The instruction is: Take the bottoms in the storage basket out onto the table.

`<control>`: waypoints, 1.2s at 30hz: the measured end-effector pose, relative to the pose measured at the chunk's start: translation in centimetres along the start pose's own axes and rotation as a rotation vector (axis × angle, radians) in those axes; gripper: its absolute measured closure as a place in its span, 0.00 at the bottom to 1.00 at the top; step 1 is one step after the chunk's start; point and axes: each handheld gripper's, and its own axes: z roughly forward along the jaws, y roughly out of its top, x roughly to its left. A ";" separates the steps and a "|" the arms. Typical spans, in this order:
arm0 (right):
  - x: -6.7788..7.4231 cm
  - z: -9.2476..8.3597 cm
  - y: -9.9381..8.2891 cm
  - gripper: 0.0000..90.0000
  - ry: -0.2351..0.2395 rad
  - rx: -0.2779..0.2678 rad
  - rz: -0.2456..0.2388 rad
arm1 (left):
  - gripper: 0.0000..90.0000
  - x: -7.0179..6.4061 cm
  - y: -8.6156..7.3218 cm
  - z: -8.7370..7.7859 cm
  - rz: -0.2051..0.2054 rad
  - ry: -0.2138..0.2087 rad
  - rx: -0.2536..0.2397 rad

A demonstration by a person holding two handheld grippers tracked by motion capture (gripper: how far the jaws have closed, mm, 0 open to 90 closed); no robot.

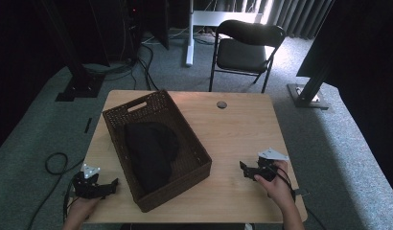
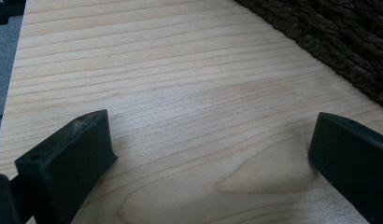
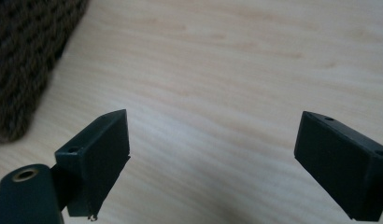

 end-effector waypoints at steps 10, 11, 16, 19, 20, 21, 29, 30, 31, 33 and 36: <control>0.3 -0.8 2.2 0.11 -0.025 -0.077 0.014 | 0.00 0.0 0.0 0.0 0.000 0.000 0.000; 0.4 -0.9 2.6 0.11 -0.023 -0.091 0.016 | 0.00 0.0 0.0 0.0 0.000 0.000 0.000; 0.8 -1.0 3.6 0.11 -0.015 -0.121 0.007 | 0.00 0.0 0.0 0.0 0.000 0.000 0.000; 1.2 -1.1 4.3 0.11 -0.008 -0.138 0.002 | 0.00 0.0 0.0 0.0 0.000 0.000 0.000; 1.3 -1.1 4.5 0.11 -0.003 -0.144 0.003 | 0.00 0.0 0.0 0.0 0.000 0.000 0.000; 1.3 -1.1 4.5 0.11 -0.003 -0.144 0.003 | 0.00 0.0 0.0 0.0 0.000 0.000 0.000; 3.1 -0.7 6.8 0.11 0.026 -0.186 -0.029 | 0.00 0.0 0.0 0.0 0.000 0.000 0.000; 3.2 -0.7 7.0 0.11 0.032 -0.186 -0.032 | 0.00 0.0 0.0 0.0 0.000 0.000 0.000; 3.4 -0.6 7.3 0.11 0.039 -0.187 -0.036 | 0.00 0.0 0.0 0.0 0.000 0.000 0.000; 3.9 -0.5 7.8 0.11 0.045 -0.196 -0.043 | 0.00 0.0 0.0 0.0 0.000 0.000 0.000; 4.6 -0.2 8.5 0.11 0.063 -0.199 -0.051 | 0.00 0.0 0.0 0.0 0.000 0.000 0.000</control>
